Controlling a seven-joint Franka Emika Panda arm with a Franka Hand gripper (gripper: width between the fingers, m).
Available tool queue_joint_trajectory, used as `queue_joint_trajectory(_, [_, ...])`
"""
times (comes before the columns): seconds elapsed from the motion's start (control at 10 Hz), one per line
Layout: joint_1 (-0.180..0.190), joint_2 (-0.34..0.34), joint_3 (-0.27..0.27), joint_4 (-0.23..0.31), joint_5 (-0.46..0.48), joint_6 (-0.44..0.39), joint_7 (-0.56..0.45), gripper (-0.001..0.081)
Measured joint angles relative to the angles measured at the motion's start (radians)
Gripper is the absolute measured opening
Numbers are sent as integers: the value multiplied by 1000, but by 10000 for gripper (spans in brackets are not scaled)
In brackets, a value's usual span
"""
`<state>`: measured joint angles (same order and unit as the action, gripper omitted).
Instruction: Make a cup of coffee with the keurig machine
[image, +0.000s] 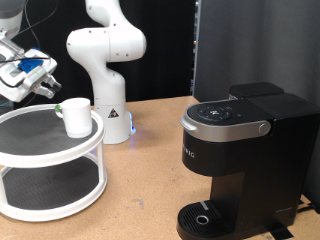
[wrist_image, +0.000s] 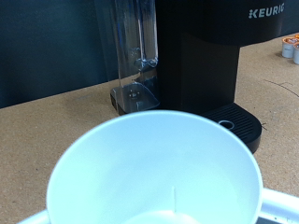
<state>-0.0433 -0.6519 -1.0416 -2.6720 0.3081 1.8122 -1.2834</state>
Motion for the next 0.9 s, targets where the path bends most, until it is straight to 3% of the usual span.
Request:
queue_joint_trajectory(0.1, [0,1,-5,-7,0,11,-8,204])
queue_joint_trajectory(0.3, [0,4,-12,-23,0,44,-20,521])
queue_joint_trajectory(0.4, [1,5,-16,-33,0,66,-27,521])
queue_joint_trajectory(0.5, [6,9,-23,-43,0,87,-37,713])
queue_joint_trajectory(0.9, [28,29,-52,-82,0,152,-88,799])
